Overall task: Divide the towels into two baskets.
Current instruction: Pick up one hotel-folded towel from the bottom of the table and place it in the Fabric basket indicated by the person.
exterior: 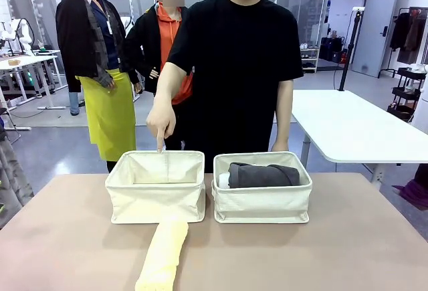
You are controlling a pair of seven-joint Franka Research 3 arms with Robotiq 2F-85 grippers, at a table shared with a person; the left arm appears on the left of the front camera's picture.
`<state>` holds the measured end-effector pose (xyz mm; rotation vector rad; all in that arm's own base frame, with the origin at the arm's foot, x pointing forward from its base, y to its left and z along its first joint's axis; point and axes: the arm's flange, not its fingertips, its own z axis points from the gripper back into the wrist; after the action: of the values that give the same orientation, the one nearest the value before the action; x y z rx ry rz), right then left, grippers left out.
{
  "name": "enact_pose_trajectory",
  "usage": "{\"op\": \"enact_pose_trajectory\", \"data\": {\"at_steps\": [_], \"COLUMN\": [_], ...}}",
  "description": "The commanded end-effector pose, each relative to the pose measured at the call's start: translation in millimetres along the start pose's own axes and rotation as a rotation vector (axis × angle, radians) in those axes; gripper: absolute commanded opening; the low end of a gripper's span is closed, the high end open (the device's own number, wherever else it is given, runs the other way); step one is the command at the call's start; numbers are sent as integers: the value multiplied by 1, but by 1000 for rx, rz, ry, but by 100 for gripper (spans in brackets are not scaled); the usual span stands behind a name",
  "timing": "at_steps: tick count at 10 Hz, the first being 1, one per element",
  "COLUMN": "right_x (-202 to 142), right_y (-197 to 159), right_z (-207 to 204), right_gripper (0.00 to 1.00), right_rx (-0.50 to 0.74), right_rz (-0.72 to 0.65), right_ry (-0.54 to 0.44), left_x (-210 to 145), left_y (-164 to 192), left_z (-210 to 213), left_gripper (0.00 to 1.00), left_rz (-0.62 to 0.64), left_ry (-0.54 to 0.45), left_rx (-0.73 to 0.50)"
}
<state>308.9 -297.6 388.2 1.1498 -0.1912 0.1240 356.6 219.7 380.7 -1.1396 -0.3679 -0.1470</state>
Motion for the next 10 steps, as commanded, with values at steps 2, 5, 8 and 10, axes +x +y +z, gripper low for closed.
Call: {"op": "enact_pose_trajectory", "data": {"at_steps": [2,5,8,10], "right_x": [-2,-2,-2,-2], "right_y": [3,3,3,3], "right_z": [1,1,1,1], "right_gripper": [100,100,100,100], "right_rx": [-10,-10,-10,-10], "right_rz": [1,1,1,1], "right_ry": [12,12,12,12], "left_x": [0,28,24,17], "left_y": [0,-93,-161,-196], "left_z": [0,-87,-163,-215], "left_gripper": [100,100,100,100], "left_rz": [0,11,17,0], "left_ry": [0,209,316,348], "left_rx": [0,187,355,504]}}
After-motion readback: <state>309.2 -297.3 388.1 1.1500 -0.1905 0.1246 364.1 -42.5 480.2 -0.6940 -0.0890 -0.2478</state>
